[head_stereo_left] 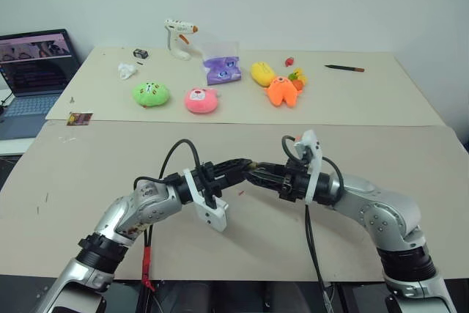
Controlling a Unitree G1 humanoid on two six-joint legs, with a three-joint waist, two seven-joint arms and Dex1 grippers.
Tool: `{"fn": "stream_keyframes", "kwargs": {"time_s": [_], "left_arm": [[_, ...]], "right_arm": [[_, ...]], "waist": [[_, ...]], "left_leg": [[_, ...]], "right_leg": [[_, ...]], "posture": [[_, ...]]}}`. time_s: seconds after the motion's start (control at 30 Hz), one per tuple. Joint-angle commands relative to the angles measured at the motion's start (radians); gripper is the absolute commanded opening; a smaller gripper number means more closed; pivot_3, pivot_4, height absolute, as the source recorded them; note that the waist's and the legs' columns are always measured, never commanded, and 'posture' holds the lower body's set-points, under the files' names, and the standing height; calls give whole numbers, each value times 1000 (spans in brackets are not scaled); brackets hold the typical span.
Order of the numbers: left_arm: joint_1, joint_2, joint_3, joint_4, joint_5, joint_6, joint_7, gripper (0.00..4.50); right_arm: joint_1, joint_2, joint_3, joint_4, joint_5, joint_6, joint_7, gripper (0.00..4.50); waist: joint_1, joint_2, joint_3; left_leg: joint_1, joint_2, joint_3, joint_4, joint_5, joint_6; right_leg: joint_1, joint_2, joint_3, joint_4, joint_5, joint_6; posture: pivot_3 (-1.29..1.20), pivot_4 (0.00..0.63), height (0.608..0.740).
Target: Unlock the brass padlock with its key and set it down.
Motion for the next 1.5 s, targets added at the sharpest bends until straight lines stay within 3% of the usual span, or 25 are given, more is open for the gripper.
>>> {"fn": "stream_keyframes", "kwargs": {"time_s": [0.03, 0.1, 0.43, 0.5, 0.53, 0.67, 0.77, 0.97, 1.07, 1.27, 1.5], "left_arm": [[-27, 10, 28, -2, -34, -24, 13, 815], [-31, 12, 28, 9, -39, -31, 14, 815], [-20, 0, 26, 32, -83, -17, -2, 815], [-4, -17, 17, 4, -103, 8, -17, 1807], [2, -23, 13, -5, -120, 18, -27, 1976], [-5, -31, 12, -30, -164, 42, -57, 3549], [-12, -37, 22, -44, -166, 53, -61, 4379], [44, 17, 42, -29, -381, 66, -173, 4457], [85, 12, 43, 27, -504, 163, -247, 4457], [106, 3, 92, 157, -621, 260, -329, 4457], [59, -76, 130, 157, -966, 687, -566, 4457]], "right_arm": [[-20, 5, -24, -15, 4, -4, 9, 433], [-21, 6, -26, -13, 5, -3, 11, 155], [-28, 10, -27, -13, -4, -4, 20, 135], [-29, 11, -28, -12, -6, -4, 20, 135], [-30, 12, -28, -11, -7, -5, 17, 135], [-34, 14, -30, -5, -11, -7, 14, 135], [-37, 14, -36, 1, -14, -10, 13, 135], [-31, -5, -58, 20, -28, -21, 28, 135], [-32, -25, -75, 17, -27, -20, 49, 135], [-37, -61, -119, -1, -11, -8, 80, 135], [-15, -140, -178, -86, 103, 39, 155, 135]], "waist": [[0, 0, 0], [0, 0, 0], [0, 0, 0], [0, 0, 0], [0, 0, 0], [0, 0, 0], [0, 0, 0], [-4, 0, 0], [-6, 0, 0], [-8, 0, 0], [-9, 0, 0]], "left_leg": [[0, 0, 0, 0, 0, 0], [0, 0, 0, 0, 0, 0], [0, 0, 0, 0, 0, 0], [0, 0, 0, 0, 0, 0], [0, 0, 0, 0, 0, 0], [0, 0, 0, 0, 0, 0], [0, 0, 0, 0, 0, 0], [0, 0, 0, 0, 0, 0], [0, 0, 0, 0, 0, 0], [0, 0, 0, 0, 0, 0], [-1, 0, -1, 0, 0, 0]], "right_leg": [[0, 0, 0, 0, 0, 0], [0, 0, 0, 0, 0, 0], [0, 0, 0, 0, 0, 0], [0, 0, 0, 0, 0, 0], [0, 0, 0, 0, 0, 0], [0, 0, 0, 0, 0, 0], [0, 0, 0, 0, 0, 0], [-1, 0, 0, 0, 0, 0], [-1, 0, 0, 0, 0, 0], [-1, 1, 0, 1, 0, 0], [-1, 1, 0, 0, 0, 0]], "posture": [[0, 150, 740], [0, 150, 740], [0, 150, 740], [0, 150, 740], [0, 150, 740], [0, 150, 740], [0, 150, 740], [0, 150, 740], [0, 150, 740], [0, 150, 740], [0, 150, 740]]}}
